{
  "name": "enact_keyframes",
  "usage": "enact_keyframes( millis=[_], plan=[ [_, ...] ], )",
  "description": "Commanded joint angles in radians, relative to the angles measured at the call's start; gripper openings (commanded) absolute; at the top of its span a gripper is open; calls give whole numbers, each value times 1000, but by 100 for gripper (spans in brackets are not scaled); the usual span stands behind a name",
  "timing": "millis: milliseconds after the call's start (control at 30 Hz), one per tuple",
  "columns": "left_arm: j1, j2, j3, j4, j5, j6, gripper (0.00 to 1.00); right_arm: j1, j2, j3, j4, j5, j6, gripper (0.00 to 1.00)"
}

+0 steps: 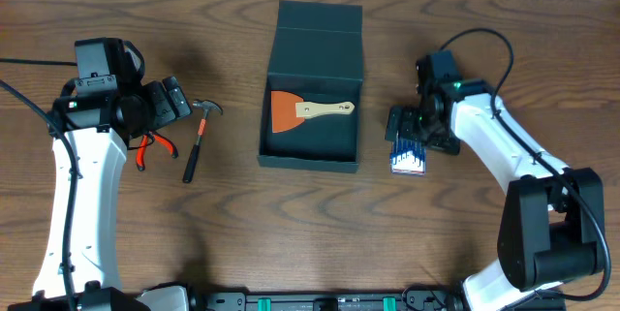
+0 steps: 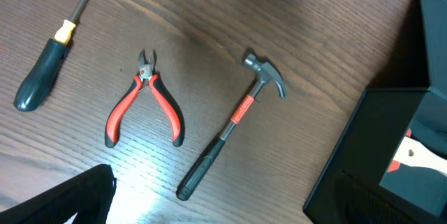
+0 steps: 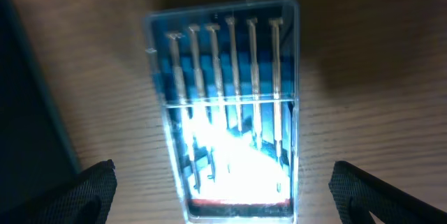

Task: Pack container
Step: 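Grasp the clear precision screwdriver case with the right gripper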

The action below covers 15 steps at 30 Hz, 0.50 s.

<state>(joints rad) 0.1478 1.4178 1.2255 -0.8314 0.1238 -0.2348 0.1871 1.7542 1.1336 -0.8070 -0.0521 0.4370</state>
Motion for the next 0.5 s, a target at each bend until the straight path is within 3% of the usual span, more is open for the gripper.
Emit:
enact_keyframes(
  millis=[0,233,467],
  plan=[
    [4,0,2,-11,-12,10,98,-1,-1,-58,40,3,18,99],
    [4,0,2,-24,-12,10,98,-6,-1,-133,162,2,11,97],
    [4,0,2,-26,-12,10,98,-7,-1,-175,216,3,11,88]
  ],
)
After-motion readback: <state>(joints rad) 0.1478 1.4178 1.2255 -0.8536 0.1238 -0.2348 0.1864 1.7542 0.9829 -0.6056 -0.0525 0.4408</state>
